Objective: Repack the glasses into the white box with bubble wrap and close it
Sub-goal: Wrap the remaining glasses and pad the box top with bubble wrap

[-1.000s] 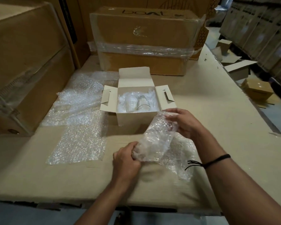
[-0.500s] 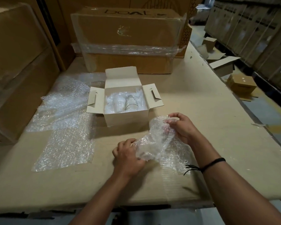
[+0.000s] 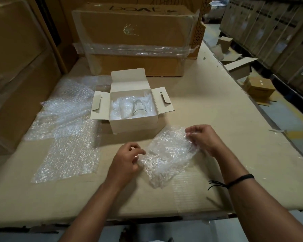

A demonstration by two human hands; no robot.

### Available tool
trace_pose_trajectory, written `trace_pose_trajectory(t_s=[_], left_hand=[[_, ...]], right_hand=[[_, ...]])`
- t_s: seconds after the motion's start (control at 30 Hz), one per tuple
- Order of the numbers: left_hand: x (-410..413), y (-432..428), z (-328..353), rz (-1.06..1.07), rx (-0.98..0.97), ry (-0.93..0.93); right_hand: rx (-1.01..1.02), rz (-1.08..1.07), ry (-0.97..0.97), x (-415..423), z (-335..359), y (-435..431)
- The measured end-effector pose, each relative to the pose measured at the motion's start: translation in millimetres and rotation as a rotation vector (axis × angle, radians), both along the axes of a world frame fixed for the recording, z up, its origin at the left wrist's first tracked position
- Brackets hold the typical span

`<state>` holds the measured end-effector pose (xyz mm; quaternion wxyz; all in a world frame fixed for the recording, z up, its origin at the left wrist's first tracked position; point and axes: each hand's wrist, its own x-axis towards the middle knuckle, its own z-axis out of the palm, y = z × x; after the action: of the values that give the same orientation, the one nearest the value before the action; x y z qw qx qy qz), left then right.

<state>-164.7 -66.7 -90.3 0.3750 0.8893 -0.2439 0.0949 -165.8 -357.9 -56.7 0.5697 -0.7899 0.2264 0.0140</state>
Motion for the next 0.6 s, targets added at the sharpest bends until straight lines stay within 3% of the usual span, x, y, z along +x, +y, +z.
trace_pose_trajectory(t_s=[0.07,0.13,0.27,0.37,0.4,0.47,0.53,0.6], left_hand=[[5,3,-3,0.028,0.092,-0.009],[4,3,-2,0.092,0.045,0.045],[-5,-3,4,0.212,-0.131,0.191],[-6,-8,6,0.269,-0.272,0.24],[-6,-8,7,0.276,-0.301,0.23],[-6,-5,7,0.236,-0.236,0.13],[-3,-1,3,0.104,0.021,-0.012],[-1,2,-2,-0.046,0.298,0.004]], right_hand=[[-0.041,0.053,0.025,-4,0,4],[0.014,0.051,0.041,-6,0,9],[0.432,-0.088,0.055,-10,12,22],[0.547,-0.078,0.099,-16,14,27],[0.492,-0.043,0.101,-18,12,28],[0.149,0.063,0.094,-19,6,28],[-0.301,0.211,0.082,-19,5,28],[-0.621,0.307,0.082,-18,2,27]])
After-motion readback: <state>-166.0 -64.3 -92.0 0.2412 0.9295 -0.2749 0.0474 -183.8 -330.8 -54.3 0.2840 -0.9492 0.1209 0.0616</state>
